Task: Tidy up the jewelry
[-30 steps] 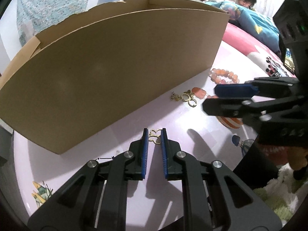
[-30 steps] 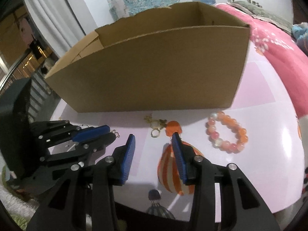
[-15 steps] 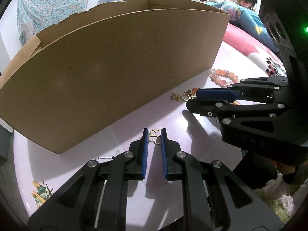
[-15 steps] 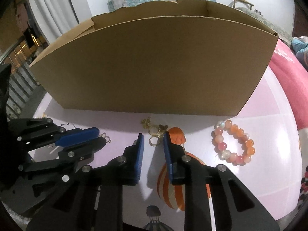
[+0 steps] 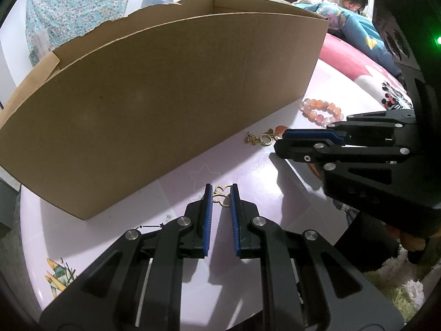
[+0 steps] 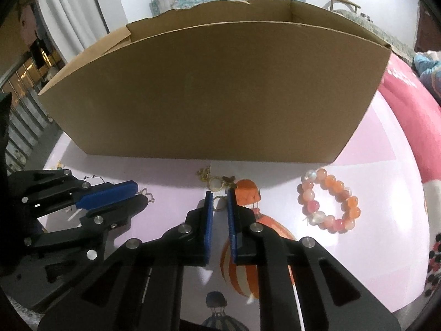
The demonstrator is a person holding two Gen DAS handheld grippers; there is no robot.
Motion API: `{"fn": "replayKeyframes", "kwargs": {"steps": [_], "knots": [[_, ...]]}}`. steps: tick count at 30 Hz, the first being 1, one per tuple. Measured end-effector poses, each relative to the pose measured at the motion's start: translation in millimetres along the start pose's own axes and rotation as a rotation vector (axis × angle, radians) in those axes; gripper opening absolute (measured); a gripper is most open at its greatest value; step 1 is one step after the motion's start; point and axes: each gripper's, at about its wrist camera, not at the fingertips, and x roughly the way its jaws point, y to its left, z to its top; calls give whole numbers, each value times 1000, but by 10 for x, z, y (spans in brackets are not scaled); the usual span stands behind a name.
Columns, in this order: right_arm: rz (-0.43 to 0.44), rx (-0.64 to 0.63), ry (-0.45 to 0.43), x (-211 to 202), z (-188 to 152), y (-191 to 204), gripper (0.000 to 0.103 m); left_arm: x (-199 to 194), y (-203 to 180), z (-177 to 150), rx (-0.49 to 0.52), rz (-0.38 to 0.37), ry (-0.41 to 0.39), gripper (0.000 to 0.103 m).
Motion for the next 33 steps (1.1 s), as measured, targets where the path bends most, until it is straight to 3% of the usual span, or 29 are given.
{"fn": "replayKeyframes", "kwargs": {"steps": [1, 13, 19, 27, 28, 33], "knots": [[6, 4, -4, -17, -6, -7, 4, 0, -3, -1, 0, 1, -2, 12], [36, 29, -18, -158, -40, -50, 5, -20, -1, -38, -5, -2, -19, 12], [19, -7, -2, -42, 10, 30, 20, -22, -11, -36, -6, 6, -18, 12], [-45, -91, 4, 76, 29, 198, 17, -26, -16, -45, -5, 10, -20, 12], [-35, -88, 6, 85, 33, 204, 11, -26, -16, -46, -5, 10, -21, 12], [-9, -48, 2, 83, 13, 199, 10, -26, -11, -59, -7, 7, -24, 12]]}}
